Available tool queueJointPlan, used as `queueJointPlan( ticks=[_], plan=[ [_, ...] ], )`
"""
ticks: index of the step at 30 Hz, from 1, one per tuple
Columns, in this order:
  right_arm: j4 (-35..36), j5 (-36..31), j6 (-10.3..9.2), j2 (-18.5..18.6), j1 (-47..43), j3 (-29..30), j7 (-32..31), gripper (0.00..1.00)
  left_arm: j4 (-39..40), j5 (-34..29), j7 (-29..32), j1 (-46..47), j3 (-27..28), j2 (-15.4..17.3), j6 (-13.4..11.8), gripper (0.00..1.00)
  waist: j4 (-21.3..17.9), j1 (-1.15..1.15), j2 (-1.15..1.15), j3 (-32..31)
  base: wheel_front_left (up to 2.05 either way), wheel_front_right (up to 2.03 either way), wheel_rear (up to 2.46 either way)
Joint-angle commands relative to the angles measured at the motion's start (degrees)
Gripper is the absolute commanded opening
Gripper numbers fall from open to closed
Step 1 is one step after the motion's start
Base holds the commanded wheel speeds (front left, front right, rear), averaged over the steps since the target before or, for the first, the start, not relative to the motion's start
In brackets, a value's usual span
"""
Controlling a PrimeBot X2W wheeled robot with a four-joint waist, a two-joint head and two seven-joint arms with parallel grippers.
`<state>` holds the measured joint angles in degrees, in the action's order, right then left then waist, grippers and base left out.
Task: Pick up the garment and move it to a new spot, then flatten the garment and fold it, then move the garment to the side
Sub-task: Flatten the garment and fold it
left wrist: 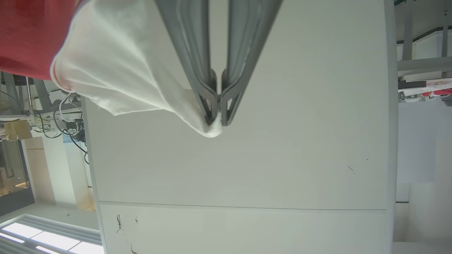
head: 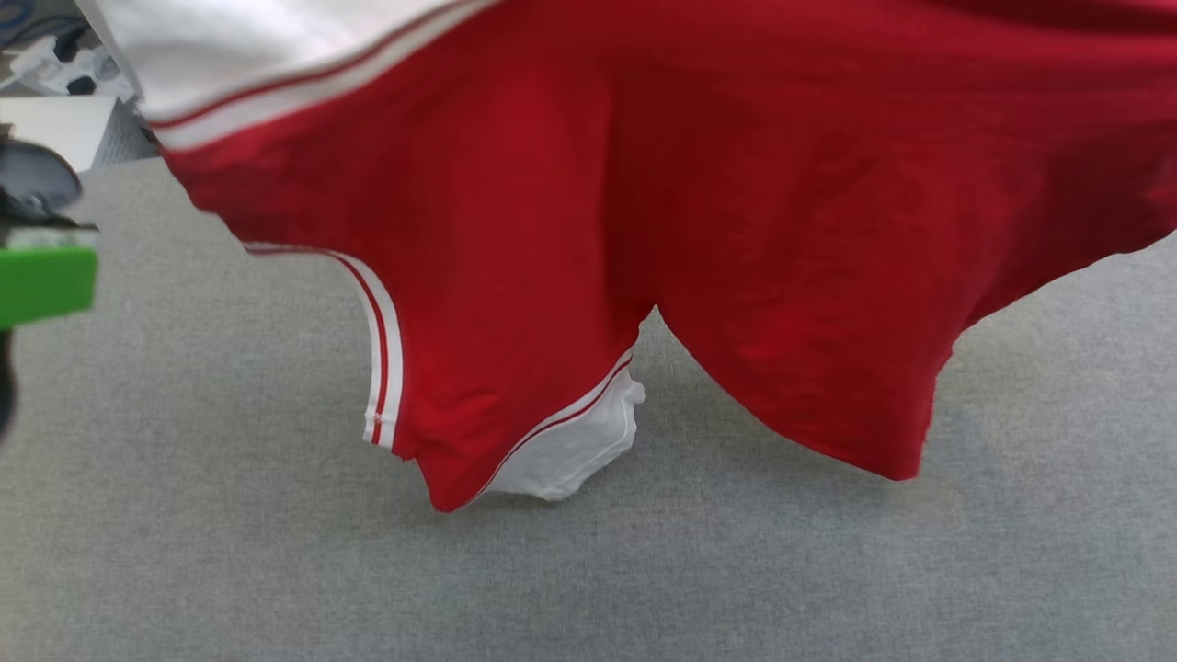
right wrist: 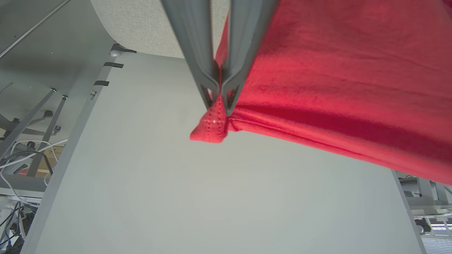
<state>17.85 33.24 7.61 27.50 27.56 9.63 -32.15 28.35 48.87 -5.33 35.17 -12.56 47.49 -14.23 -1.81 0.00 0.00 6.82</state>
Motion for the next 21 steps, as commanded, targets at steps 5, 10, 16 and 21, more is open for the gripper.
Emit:
queueJointPlan(
  ticks=[5,10,16,21],
  plan=[
    [-3.33,-1.81,-0.12,1.82,5.82,-0.78,2.45,0.00,-3.70,0.21,3.16,8.88,0.53,2.63,2.54,0.00,-0.16,0.00,0.00,6.23,0.00,0.00,0.00],
    [-8.11,-2.96,-0.12,3.91,13.48,-2.61,4.54,0.00,-9.88,0.32,6.73,18.13,-0.92,4.04,6.38,0.00,-0.11,0.00,0.00,12.34,0.00,0.00,0.00],
    [-15.51,-5.16,-0.12,5.79,26.35,-5.56,7.61,0.00,-18.65,-1.60,9.41,32.28,-3.96,2.92,11.44,0.00,0.39,0.00,0.00,20.19,0.00,0.00,0.00],
    [-23.82,-8.25,-0.12,5.96,39.36,-9.14,11.15,0.00,-29.07,-5.72,10.33,47.06,-7.12,0.06,15.23,0.00,0.56,0.00,0.00,25.93,0.00,0.00,0.00]
  ],
)
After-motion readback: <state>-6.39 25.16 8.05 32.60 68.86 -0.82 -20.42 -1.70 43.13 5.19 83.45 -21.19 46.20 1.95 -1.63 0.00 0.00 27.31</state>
